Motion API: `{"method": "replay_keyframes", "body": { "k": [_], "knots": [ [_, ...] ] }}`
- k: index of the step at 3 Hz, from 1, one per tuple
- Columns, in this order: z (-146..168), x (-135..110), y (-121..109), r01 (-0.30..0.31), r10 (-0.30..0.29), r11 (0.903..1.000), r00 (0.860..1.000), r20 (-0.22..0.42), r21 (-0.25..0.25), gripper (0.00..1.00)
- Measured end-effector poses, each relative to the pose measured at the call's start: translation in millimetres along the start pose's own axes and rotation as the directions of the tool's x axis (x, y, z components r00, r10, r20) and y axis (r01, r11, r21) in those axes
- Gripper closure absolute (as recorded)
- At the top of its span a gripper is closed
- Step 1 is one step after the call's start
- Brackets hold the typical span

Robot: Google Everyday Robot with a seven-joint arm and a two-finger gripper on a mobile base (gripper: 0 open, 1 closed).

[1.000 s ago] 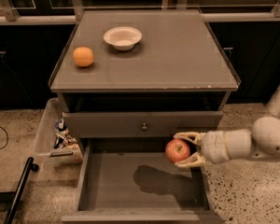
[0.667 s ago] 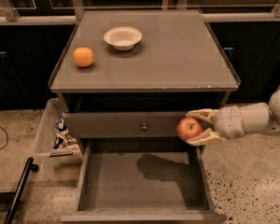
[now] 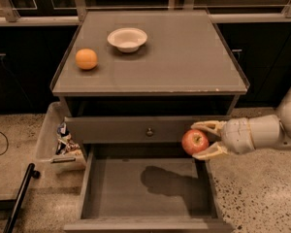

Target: Pick apple from middle drawer and place on counter

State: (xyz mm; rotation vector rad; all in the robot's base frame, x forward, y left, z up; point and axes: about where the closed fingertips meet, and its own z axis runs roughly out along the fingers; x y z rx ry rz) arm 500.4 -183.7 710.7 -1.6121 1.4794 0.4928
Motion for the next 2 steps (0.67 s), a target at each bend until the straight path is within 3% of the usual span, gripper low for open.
{"method": "replay_keyframes", "body": {
  "k": [1,2],
  "knots": [
    [-6,-41,15,0.1,-0.1,0.995,0.995,0.001,-0.002,1.0],
    [-16,-96,5,0.198,-0.198,0.9801,0.98,0.002,-0.011,1.0]
  ]
}}
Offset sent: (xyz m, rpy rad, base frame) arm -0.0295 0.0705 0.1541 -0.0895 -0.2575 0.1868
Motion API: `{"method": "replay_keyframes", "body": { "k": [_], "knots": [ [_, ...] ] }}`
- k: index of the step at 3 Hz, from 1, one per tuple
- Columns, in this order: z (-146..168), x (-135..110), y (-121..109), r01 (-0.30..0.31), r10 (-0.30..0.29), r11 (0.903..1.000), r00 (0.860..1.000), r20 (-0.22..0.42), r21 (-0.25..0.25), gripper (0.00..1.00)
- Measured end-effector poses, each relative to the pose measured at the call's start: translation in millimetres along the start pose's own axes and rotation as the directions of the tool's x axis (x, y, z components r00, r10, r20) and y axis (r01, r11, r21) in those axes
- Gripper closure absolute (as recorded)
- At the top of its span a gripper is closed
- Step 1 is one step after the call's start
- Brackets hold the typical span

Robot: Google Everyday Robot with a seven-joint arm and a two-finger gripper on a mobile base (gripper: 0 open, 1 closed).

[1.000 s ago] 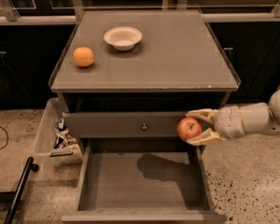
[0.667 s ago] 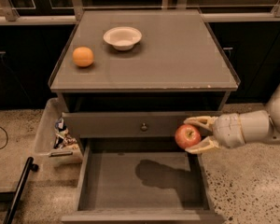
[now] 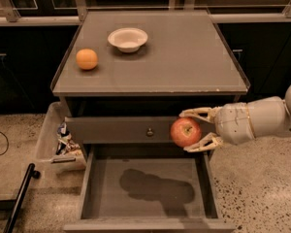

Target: Pick apple from middle drawer and place on counter

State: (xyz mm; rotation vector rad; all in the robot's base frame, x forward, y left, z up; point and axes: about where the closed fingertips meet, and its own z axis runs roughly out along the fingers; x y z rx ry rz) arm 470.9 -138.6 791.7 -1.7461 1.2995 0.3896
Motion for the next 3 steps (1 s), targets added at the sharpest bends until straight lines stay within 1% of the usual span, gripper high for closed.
{"method": "replay_keyframes", "body": {
  "k": [1,2,3],
  "knots": [
    [-13,-39,-43,0.062,-0.063,0.9979,0.998,-0.005,-0.015,1.0],
    [-23,-60,-94,0.063,-0.063,0.9979,0.997,0.045,-0.013,1.0],
    [-37,-72,-116,0.095,-0.096,0.9949,0.994,0.045,0.034,1.0]
  ]
}}
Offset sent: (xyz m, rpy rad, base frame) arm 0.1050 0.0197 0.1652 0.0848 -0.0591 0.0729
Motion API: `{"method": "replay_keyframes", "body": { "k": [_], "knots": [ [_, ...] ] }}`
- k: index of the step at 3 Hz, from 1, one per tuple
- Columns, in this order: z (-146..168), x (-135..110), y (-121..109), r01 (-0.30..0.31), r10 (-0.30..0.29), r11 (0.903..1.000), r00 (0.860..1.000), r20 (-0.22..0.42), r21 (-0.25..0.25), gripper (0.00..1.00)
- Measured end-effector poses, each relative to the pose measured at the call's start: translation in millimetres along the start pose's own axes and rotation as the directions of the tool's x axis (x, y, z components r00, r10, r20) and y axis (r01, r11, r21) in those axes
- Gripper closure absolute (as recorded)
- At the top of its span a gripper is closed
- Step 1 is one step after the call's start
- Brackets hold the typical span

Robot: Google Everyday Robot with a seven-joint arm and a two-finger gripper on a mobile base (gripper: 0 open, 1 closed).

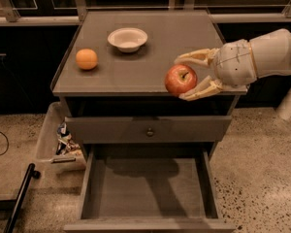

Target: Pick apple from middle drawer and place on counter

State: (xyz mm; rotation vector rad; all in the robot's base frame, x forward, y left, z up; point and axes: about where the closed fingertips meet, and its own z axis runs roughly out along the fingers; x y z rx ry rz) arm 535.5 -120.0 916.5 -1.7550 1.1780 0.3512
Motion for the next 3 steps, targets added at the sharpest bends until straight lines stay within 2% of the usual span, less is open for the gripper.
{"method": "replay_keyframes", "body": {
  "k": [1,2,3],
  "knots": [
    [0,0,0,0.0,0.0,1.0,1.0,0.0,0.0,1.0],
    [9,14,-31,0.029,-0.028,0.9994,0.999,-0.031,0.02,1.0],
    [26,35,-74,0.021,-0.02,0.9996,1.0,-0.017,0.018,1.0]
  ]
}}
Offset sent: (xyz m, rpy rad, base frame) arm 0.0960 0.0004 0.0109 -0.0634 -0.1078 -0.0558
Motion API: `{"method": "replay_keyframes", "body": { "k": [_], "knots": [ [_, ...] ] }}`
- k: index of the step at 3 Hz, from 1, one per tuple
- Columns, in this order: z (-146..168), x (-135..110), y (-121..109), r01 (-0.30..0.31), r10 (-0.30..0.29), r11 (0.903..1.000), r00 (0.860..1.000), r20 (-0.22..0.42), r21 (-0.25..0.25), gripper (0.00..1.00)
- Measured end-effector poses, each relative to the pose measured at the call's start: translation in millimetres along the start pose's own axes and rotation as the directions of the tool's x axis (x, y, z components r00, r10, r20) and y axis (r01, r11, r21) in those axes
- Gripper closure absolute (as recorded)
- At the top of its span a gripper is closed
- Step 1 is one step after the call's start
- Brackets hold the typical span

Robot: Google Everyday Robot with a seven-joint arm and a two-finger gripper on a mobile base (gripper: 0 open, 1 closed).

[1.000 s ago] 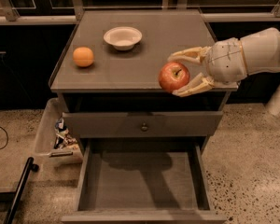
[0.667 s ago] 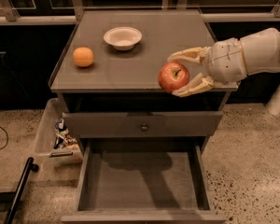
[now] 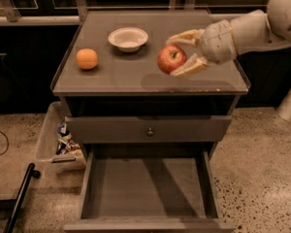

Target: Pick apple from middle drawer and place on counter

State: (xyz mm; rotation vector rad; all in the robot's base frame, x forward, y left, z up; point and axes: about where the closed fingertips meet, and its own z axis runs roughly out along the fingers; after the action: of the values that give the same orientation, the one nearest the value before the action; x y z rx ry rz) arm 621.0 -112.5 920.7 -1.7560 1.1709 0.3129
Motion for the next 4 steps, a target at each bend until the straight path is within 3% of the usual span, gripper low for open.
{"method": "replay_keyframes", "body": {
  "k": [2,3,4],
  "knots": [
    [25,26,-62,-0.057,0.057,0.9984,0.997,0.045,-0.009,1.0],
    [21,44,-75,-0.149,0.148,0.9883,0.989,0.02,0.033,1.0],
    [15,62,-72,-0.244,0.245,0.9677,0.969,-0.012,0.065,1.0]
  ]
}}
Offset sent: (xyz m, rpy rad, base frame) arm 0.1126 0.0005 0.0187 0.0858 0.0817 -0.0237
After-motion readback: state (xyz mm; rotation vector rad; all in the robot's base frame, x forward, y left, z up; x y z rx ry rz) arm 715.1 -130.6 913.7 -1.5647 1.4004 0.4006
